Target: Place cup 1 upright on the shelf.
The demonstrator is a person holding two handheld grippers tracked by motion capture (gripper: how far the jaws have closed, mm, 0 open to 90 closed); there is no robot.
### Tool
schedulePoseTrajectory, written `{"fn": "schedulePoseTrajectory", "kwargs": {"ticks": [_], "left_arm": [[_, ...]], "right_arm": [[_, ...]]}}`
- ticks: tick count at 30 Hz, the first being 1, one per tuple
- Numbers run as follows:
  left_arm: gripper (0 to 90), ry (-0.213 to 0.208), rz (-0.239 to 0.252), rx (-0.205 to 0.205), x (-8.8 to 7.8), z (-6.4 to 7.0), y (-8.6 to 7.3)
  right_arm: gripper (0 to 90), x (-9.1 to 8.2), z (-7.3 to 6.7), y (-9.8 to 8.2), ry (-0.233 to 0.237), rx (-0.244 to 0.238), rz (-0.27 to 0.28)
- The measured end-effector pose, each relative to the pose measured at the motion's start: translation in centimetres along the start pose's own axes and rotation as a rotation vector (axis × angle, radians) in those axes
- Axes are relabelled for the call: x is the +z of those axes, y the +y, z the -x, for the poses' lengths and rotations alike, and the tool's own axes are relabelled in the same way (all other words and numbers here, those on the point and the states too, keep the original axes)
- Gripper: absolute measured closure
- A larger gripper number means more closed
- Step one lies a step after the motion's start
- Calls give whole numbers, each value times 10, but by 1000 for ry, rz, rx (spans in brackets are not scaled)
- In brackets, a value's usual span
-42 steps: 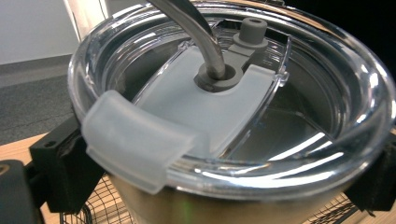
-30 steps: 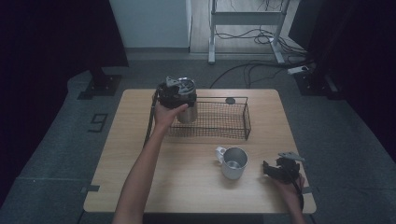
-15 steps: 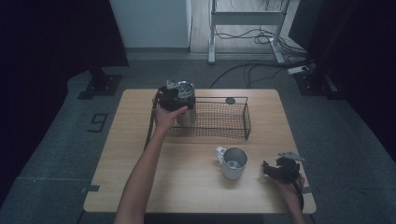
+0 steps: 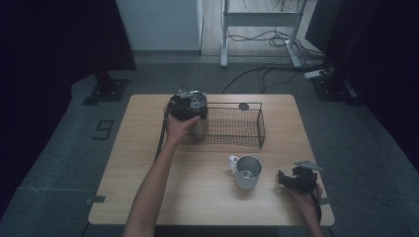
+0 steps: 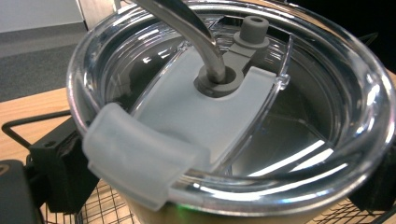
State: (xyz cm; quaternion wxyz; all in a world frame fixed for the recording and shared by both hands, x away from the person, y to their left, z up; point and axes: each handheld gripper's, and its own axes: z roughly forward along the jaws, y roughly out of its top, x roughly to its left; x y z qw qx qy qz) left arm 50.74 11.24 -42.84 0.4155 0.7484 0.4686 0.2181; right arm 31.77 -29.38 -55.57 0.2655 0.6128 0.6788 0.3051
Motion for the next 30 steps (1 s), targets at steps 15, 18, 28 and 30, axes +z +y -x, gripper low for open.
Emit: {"fn": "schedulePoseTrajectory", "kwargs": {"ticks": [15, 18, 28, 30], "left_arm": [[41, 19, -30, 0, 10, 0, -10], [41, 23, -33, -2, 12, 0, -11], [41, 24, -40, -9, 14, -1, -14], [41, 24, -40, -6, 15, 0, -16]], "right_arm": [[138, 0, 0, 0, 0, 0, 0], [138, 0, 0, 0, 0, 0, 0], [138, 0, 0, 0, 0, 0, 0], [138, 0, 0, 0, 0, 0, 0]]}}
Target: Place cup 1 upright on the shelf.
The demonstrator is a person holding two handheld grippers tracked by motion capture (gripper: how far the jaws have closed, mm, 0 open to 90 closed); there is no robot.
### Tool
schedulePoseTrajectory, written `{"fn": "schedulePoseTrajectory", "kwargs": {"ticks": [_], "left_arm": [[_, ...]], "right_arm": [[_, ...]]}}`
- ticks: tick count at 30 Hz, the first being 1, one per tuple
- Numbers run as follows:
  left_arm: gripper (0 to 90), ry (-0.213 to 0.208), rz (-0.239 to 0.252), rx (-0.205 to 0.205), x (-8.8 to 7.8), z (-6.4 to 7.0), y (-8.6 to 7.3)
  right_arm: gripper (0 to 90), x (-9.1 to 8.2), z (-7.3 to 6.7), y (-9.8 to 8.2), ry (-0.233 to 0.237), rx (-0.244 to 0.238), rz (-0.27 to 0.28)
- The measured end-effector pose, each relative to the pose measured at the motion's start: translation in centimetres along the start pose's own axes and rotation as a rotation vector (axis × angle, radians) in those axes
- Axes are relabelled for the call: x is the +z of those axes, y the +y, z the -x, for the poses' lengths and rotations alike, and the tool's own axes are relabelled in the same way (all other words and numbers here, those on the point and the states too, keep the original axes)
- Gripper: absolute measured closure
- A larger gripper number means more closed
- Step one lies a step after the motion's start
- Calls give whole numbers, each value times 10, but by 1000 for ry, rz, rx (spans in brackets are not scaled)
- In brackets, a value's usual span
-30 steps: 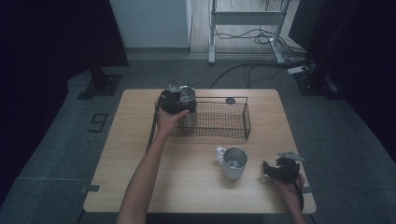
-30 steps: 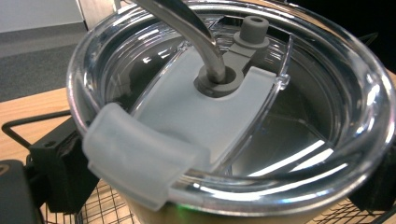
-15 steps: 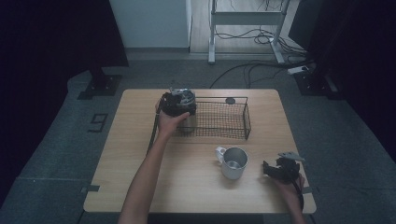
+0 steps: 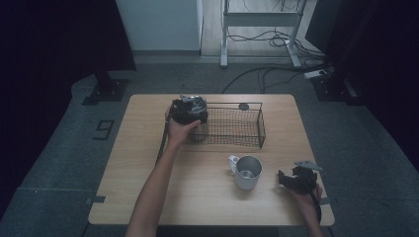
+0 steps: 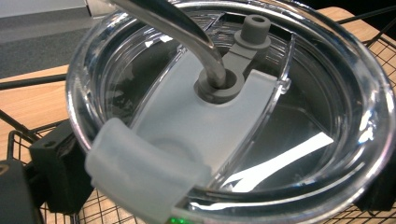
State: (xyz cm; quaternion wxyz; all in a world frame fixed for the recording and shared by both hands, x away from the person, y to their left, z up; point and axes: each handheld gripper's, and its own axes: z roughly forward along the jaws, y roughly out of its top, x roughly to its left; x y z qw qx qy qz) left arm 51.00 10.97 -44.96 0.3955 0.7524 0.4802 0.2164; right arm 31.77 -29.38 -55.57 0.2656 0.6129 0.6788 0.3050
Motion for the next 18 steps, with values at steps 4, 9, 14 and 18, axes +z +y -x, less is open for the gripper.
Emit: {"fn": "schedulePoseTrajectory", "kwargs": {"ticks": [4, 9, 14, 18], "left_arm": [[41, -11, 1, -2, -1, 0, -1], [40, -6, 0, 2, -2, 2, -4], [39, -7, 4, 3, -5, 3, -7], [39, -4, 1, 4, -8, 4, -9]], "right_arm": [[138, 0, 0, 0, 0, 0, 0], [139, 0, 0, 0, 0, 0, 0], [139, 0, 0, 0, 0, 0, 0], [139, 0, 0, 0, 0, 0, 0]]}}
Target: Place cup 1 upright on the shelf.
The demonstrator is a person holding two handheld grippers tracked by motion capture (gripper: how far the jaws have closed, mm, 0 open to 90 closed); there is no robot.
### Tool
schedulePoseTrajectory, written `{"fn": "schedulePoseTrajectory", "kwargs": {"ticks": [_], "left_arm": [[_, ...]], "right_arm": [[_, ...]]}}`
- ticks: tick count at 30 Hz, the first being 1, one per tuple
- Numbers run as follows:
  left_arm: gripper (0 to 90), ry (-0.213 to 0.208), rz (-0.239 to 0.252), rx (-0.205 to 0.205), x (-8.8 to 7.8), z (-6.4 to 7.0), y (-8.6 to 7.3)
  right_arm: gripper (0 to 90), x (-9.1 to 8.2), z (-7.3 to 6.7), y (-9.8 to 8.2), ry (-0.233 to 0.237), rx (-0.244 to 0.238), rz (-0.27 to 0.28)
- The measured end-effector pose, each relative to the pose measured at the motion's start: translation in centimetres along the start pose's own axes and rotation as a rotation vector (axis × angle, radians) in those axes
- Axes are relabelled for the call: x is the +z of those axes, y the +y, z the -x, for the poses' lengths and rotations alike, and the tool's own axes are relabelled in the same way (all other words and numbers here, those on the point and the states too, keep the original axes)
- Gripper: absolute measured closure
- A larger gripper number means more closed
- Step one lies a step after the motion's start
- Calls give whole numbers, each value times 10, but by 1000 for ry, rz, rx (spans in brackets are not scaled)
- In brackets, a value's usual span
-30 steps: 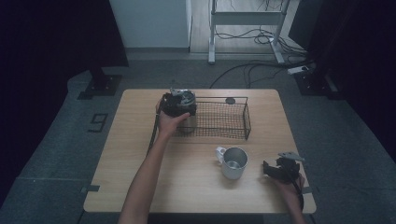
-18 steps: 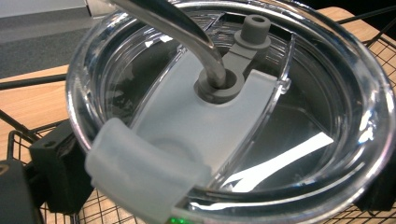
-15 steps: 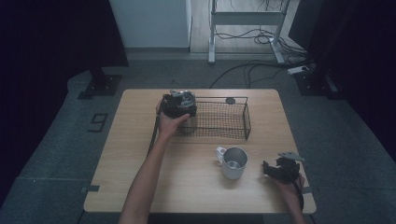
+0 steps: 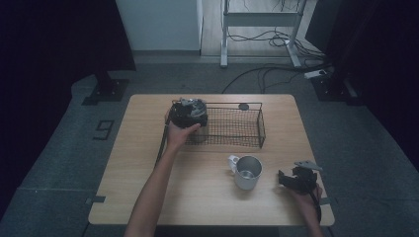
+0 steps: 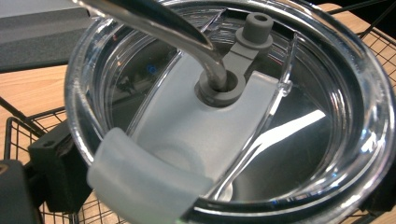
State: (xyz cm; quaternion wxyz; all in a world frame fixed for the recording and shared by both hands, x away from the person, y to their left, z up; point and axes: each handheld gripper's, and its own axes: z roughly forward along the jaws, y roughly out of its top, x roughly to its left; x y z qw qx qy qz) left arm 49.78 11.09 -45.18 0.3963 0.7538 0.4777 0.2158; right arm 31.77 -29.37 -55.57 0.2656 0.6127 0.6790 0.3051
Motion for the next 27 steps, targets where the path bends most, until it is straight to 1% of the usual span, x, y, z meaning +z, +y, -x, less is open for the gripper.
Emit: {"fn": "schedulePoseTrajectory", "kwargs": {"ticks": [4, 8, 11, 14, 15, 18, 19, 21, 22, 23, 24, 27], "left_arm": [[36, 1, 5, -12, -1, 0, -1], [33, 3, 7, -10, -1, 1, -2], [24, -13, 17, -13, -2, 2, -1], [20, -9, 20, -5, -4, 2, 0], [16, 5, 28, 3, -7, 2, 0], [12, -5, 36, 3, -11, 1, 1], [12, -10, 45, 9, -16, 1, 2], [12, -11, 63, 9, -21, 1, 2], [12, -11, 63, 9, -21, 1, 2], [12, -15, 74, 13, -27, 1, 2], [13, -15, 74, 13, -27, 1, 2], [13, -29, 90, 13, -36, 1, -3]], "right_arm": [[139, 0, 0, 0, 0, 0, 0], [139, 0, 0, 0, 0, 0, 0], [139, 0, 0, 0, 0, 0, 0], [139, 0, 0, 0, 0, 0, 0], [139, 0, 0, 0, 0, 0, 0], [139, 0, 0, 0, 0, 0, -1], [139, 0, 0, 0, 0, 0, 0], [139, 0, 0, 0, 0, 0, -1], [139, 0, 0, 0, 0, 0, 0], [139, 0, 0, 0, 0, 0, -1], [139, 0, 0, 0, 0, 0, -1], [139, 0, 0, 0, -1, 0, 0]]}}
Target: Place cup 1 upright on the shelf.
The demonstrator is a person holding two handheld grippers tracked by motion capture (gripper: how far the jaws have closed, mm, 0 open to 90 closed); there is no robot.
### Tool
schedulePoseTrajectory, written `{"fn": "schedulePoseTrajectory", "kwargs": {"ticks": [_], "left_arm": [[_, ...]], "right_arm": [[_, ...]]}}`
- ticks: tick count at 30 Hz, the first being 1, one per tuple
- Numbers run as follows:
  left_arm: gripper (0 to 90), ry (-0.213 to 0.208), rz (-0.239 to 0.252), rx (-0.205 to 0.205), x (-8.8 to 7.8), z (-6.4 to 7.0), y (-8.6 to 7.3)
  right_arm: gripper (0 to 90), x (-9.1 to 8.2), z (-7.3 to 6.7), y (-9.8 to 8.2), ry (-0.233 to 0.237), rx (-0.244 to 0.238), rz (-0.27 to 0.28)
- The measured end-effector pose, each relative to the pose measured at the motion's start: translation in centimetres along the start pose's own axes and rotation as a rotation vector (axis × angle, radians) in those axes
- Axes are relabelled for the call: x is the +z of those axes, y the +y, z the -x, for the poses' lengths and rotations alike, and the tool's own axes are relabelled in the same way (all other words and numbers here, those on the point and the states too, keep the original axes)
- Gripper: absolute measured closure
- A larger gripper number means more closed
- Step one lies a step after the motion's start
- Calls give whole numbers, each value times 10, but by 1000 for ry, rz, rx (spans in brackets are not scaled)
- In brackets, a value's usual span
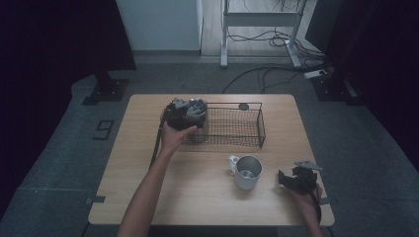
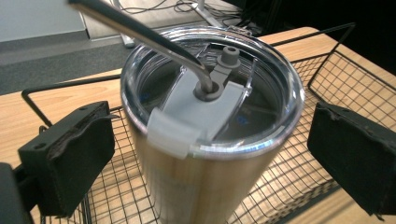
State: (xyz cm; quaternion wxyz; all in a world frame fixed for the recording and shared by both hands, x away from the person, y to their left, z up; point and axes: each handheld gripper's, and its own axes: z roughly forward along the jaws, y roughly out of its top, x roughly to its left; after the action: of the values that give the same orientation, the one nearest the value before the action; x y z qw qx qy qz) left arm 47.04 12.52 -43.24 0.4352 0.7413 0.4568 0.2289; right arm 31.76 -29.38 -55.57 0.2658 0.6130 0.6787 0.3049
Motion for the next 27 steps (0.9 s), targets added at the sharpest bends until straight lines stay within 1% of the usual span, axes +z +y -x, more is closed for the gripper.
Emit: {"fn": "schedulePoseTrajectory", "kwargs": {"ticks": [2, 5, 7, 8, 9, 11, 16, 17, 18, 22, 25, 26, 27], "left_arm": [[13, -9, -2, 0, -4, -1, -3], [15, -10, -3, 0, -9, -1, -7], [15, -15, -1, 4, -11, -1, -8], [15, -20, 3, 9, -16, -1, -11], [17, -20, 3, 9, -16, -1, -11], [21, -24, 15, 16, -26, 0, -16], [26, -51, 37, 14, -45, 2, -24], [28, -51, 37, 14, -45, 2, -24], [30, -53, 34, 13, -52, 4, -26], [39, -48, 18, 15, -61, 8, -33], [41, -55, 18, 13, -66, 10, -37], [41, -62, 19, 15, -70, 11, -42], [41, -67, 18, 16, -72, 11, -44]], "right_arm": [[141, -1, 0, 0, -3, 4, -1], [142, -1, 0, -1, -6, 7, 1], [142, -2, 0, -2, -8, 7, 0], [142, -2, 0, -2, -9, 8, -1], [142, -2, 0, -2, -10, 9, 0], [142, -2, 0, -2, -10, 9, -1], [142, -2, 0, -2, -10, 10, -2], [142, -2, 0, -2, -10, 10, -2], [142, -2, 0, -2, -10, 12, -2], [142, -2, 0, -2, -9, 11, -2], [142, -2, 0, -2, -9, 11, -2], [142, -2, 0, -2, -9, 10, -2], [142, -2, 0, -2, -9, 10, -2]]}}
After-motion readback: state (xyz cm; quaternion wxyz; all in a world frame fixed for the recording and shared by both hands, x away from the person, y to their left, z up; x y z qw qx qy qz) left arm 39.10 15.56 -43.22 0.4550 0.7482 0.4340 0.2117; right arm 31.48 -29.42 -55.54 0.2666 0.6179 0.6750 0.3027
